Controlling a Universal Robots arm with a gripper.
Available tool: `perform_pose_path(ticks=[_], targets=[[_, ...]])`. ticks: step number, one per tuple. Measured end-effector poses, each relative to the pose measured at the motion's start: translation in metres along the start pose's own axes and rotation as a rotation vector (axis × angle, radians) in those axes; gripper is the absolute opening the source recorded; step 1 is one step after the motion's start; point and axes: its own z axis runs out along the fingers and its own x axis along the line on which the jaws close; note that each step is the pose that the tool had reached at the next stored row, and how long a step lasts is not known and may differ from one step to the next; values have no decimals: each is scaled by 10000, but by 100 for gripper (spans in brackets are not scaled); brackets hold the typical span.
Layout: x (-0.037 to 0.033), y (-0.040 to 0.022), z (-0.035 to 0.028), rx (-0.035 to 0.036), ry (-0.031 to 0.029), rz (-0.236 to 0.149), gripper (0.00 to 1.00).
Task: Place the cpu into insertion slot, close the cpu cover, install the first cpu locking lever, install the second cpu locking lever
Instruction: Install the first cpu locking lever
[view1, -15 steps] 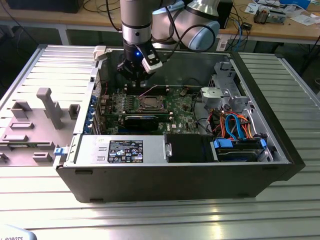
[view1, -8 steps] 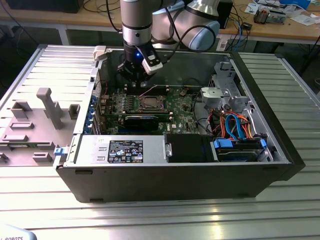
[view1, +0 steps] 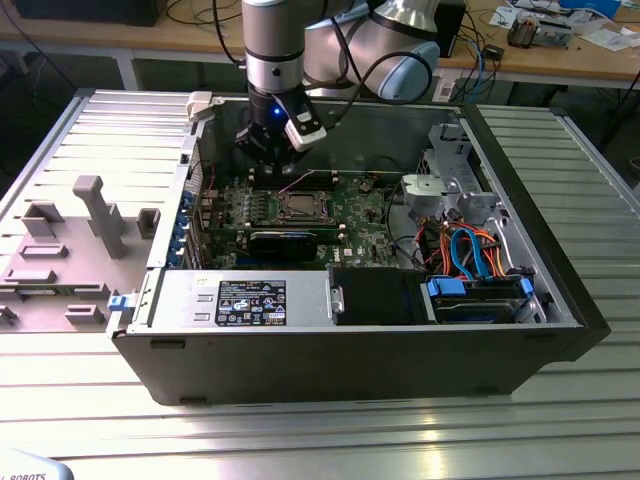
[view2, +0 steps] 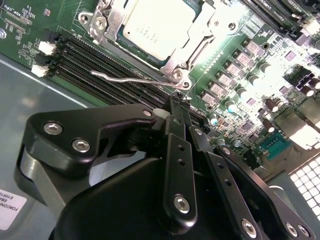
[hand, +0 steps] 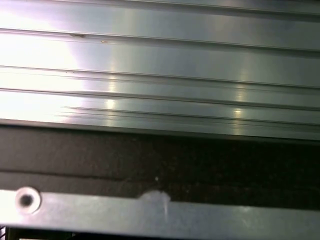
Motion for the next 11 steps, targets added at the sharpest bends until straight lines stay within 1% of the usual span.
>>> perform_pose_path(ticks=[11], targets=[[-3, -1, 17, 0, -1, 0, 11]])
